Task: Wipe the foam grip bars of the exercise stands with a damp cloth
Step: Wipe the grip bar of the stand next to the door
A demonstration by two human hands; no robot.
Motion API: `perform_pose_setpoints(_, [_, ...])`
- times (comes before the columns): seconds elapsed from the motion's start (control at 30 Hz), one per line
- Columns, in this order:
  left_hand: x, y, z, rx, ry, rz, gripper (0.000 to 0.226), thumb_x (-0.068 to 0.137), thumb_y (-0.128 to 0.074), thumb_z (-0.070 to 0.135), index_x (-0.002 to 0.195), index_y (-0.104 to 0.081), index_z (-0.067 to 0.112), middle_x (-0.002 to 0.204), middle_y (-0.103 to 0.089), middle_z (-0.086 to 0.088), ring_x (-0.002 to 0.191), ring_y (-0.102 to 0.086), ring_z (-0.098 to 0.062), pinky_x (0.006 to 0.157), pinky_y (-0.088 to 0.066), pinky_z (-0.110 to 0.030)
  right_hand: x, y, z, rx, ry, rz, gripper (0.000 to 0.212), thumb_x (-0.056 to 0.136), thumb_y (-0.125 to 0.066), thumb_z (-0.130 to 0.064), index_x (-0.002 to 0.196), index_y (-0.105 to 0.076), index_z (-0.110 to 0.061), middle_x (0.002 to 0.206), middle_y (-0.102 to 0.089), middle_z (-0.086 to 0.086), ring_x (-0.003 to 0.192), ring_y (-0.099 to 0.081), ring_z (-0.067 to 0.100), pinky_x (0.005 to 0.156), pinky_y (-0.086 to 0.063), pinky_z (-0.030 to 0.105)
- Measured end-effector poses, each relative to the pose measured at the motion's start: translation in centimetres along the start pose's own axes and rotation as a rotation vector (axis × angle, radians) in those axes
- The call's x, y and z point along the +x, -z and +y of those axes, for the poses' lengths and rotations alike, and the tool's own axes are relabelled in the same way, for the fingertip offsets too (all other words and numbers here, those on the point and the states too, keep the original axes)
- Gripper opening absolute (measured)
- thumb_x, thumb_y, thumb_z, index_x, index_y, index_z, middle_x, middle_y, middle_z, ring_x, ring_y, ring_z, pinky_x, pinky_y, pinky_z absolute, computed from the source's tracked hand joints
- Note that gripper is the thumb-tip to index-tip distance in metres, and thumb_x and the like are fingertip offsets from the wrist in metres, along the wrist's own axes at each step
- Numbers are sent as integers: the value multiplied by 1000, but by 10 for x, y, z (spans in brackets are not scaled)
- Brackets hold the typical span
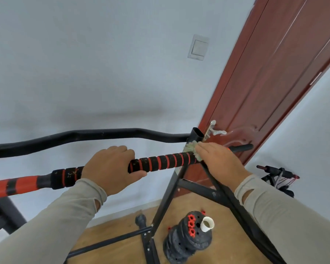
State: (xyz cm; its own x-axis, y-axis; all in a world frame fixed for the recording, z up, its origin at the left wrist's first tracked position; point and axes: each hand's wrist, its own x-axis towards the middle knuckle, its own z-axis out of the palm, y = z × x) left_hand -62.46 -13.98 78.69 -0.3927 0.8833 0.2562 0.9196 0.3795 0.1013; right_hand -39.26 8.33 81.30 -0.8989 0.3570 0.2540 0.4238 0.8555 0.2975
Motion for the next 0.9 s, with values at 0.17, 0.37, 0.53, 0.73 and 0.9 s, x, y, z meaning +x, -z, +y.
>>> perform_pose_setpoints(0.17, [0,1,1,10,-2,12,45,83,-44,79,88,-48,34,79,-51,12,71,-50,-5,64,-37,-23,12,7,-24,152,-265,-20,30,90,-51,-9,106,-63,-31,97,-70,-8,92,-67,18,80,-58,37])
perform_pose_setpoints(0.37, [0,2,2,24,18,18,47,81,-43,81,85,-50,34,78,-51,12,69,-49,-5,63,-43,-23,22,-4,-136,398,-162,227,16,95,-53,-15,107,-62,-22,102,-66,-5,99,-61,17,90,-53,37])
perform_pose_setpoints(0.53, [0,3,3,35,21,7,47,82,-43,81,87,-52,35,78,-51,12,69,-49,-5,60,-36,-22,15,-9,-68,207,102,82,64,82,-65,-2,140,-55,-26,135,-64,-8,125,-58,17,110,-46,40])
perform_pose_setpoints(0.73, [0,3,4,28,25,2,46,82,-45,80,91,-51,35,80,-52,13,70,-50,-5,61,-33,-20,0,17,14,-118,-185,-84,17,92,-60,-21,104,-65,-31,101,-71,-8,94,-62,15,88,-53,34])
perform_pose_setpoints(0.9, [0,1,2,19,24,-4,49,82,-42,82,91,-53,35,80,-52,12,72,-51,-5,67,-43,-22,10,12,-44,216,-360,54,15,97,-51,-15,95,-64,-22,83,-65,-1,78,-66,23,69,-57,36])
